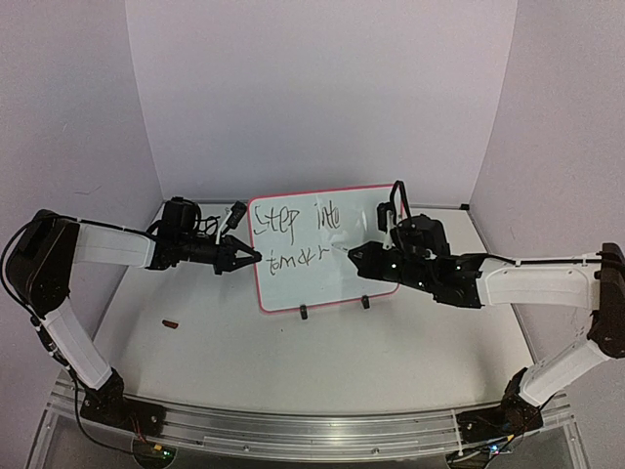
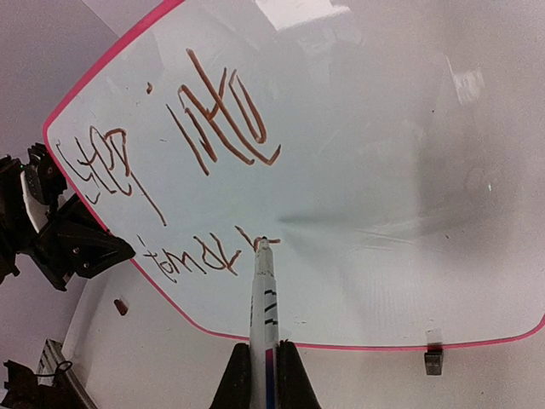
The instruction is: Write a sentence on the whiteboard
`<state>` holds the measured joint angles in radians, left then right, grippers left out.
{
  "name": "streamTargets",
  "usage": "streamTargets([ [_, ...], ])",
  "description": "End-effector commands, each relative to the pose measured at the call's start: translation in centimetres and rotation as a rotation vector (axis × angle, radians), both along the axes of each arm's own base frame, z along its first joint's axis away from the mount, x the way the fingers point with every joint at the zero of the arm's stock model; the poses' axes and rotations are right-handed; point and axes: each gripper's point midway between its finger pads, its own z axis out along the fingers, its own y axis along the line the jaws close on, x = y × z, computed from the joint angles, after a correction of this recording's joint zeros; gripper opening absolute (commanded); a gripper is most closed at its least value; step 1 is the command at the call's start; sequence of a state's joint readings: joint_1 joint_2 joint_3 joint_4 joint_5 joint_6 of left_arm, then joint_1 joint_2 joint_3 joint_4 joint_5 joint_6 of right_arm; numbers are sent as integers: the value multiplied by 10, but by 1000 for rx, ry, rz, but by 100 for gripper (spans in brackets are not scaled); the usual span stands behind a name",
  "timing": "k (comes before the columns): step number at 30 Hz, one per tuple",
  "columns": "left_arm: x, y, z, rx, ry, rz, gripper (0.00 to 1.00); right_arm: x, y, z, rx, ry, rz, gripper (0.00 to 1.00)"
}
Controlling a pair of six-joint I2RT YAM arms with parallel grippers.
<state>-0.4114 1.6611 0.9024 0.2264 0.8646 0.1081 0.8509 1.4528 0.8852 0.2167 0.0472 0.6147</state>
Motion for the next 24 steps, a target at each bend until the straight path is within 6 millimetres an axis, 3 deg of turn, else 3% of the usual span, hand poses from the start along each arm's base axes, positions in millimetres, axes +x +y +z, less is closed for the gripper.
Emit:
streamTargets([
  [1,11,11,-29,114,3,94,0,2,2,5,20,-20,0,0],
  [24,11,12,-28,114,1,95,0,19,7,-10,12,19,-2,0],
])
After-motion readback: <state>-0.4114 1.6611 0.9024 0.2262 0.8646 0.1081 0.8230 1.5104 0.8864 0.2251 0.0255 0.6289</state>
